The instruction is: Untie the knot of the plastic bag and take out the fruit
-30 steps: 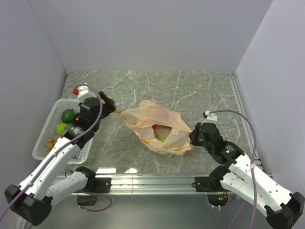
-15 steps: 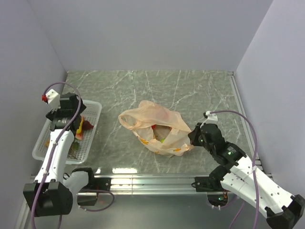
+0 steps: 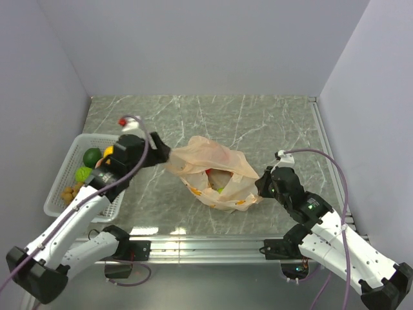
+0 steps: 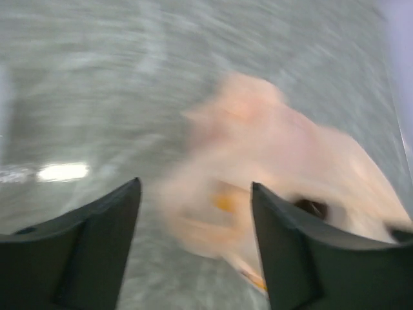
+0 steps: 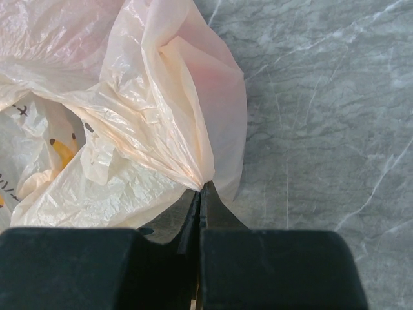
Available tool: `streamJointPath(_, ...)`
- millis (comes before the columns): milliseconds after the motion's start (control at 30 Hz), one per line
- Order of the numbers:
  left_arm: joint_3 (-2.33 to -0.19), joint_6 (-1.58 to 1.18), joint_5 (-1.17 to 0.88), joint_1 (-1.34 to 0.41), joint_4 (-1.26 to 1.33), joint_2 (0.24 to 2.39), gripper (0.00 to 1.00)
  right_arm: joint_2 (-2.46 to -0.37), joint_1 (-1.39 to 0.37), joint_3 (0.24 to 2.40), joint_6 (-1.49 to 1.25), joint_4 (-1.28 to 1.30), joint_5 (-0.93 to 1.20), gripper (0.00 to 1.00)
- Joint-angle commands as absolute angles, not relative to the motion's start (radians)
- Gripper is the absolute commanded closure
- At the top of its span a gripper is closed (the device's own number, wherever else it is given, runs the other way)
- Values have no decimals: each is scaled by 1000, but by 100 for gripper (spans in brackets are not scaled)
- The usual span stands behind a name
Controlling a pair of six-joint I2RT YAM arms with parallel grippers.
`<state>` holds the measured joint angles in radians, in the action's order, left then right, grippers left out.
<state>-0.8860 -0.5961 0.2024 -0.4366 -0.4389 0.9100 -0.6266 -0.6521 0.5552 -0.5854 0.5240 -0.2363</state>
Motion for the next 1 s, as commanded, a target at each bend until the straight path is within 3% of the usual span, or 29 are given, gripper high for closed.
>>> streamJointPath(0,-894,-580,84,-650,-279,931,30,-624,-661,561,-581,511,-261,100)
streamJointPath(167,-1006,-489,256,-975,-226,1149,33,-617,-663,572,-581,528,-264,100)
streamJointPath(267,-1074,-460,262,-1035,-200,1293,34,-614,-664,575,-581,535,-264,100)
streamJointPath(500,-1169,-482,313,-1046,-255,1575,39,-600,-670,581,-589,554,-265,100)
streamJointPath(733,-1189,-555,683,-990,-320,1661,39,-601,-670,574,-584,555,-259,100)
streamJointPath(933,-1134,-632,742,-908,-243,1649,30,-609,-676,558,-588,523,-227,100)
streamJointPath(967,-1126,-646,752,-908,-223,1649,24,-612,-680,557,-591,520,-227,100)
